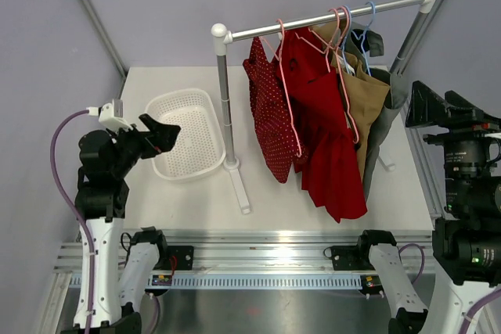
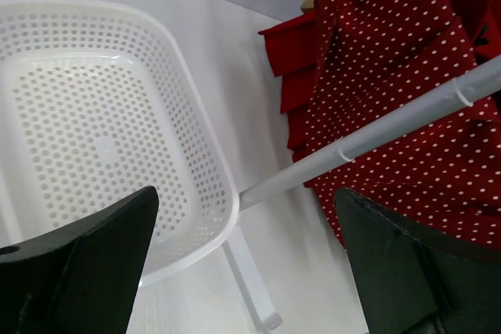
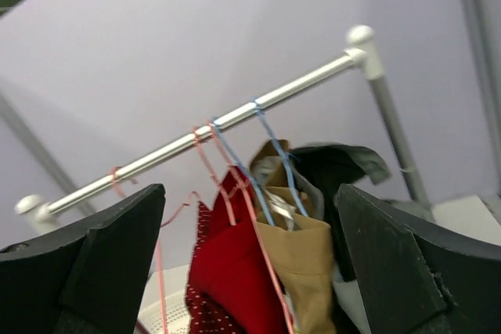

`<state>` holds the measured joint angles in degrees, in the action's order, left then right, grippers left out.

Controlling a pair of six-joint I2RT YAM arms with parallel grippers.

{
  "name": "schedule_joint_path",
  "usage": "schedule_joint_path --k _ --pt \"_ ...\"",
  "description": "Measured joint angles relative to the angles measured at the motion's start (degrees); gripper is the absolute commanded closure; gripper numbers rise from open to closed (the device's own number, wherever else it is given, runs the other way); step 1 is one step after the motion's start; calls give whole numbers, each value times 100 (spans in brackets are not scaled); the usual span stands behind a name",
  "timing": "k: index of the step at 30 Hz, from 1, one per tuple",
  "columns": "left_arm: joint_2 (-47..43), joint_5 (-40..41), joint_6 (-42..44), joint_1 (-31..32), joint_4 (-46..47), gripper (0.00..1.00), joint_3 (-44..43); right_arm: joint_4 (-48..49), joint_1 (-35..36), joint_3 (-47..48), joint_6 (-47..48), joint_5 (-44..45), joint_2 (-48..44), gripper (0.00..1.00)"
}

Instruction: Remove the skirt from the hanger

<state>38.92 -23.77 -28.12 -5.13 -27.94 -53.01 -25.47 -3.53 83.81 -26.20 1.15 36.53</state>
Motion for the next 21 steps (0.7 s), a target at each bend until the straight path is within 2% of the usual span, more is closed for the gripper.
schedule_joint_path --k 5,10,13,17,21 --pt "-184 732 319 313 -640 1 46 527 0 79 35 -1038 -11 1" --pt "-264 1397 350 697 -1086 1 249 767 0 415 188 -1650 457 1" --pt "-271 1893 321 940 -1342 1 267 756 2 791 271 -1639 992 1" --pt "-278 2240 282 1220 -1416 1 313 435 4 1893 466 -1217 2133 1" --pt "-269 2409 273 1279 -1449 1 330 332 4 2542 590 -975 3025 12"
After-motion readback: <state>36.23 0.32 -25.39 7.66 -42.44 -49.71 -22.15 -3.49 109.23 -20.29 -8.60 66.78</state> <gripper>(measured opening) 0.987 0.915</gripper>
